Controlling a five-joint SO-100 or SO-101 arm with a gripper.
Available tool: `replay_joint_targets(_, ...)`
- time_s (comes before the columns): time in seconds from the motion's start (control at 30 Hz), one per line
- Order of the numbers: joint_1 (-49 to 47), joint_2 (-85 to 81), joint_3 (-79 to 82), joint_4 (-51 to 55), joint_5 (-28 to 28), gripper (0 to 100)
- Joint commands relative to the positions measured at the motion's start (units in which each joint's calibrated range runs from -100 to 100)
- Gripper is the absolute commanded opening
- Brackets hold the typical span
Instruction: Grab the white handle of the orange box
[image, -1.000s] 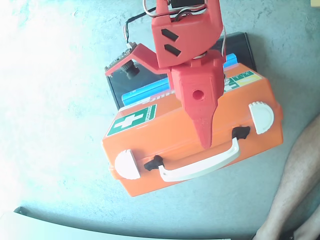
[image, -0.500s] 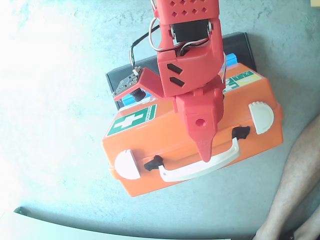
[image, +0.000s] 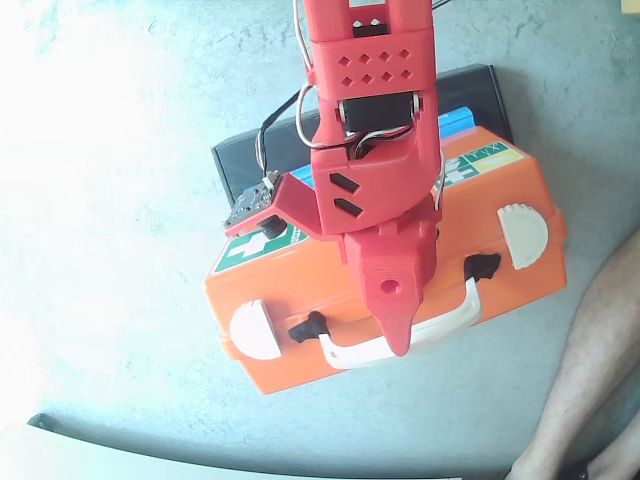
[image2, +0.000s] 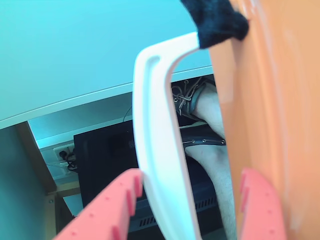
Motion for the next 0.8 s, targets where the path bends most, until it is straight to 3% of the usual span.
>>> replay_joint_targets(0.0, 0.2, 4.3, -0.8, -0.1, 0.0, 23)
replay_joint_targets(0.5, 4.6, 23.6, -23.7, -3.3, -0.5, 23)
replay_joint_targets(0.57, 4.8, 25.9, -26.3, -3.7, -1.5, 17)
replay_joint_targets(0.67, 4.8, 27.2, -28.7, -6.5, -1.7, 0)
replay_joint_targets(0.77, 4.6, 26.3, -23.8, -6.2, -1.7, 1)
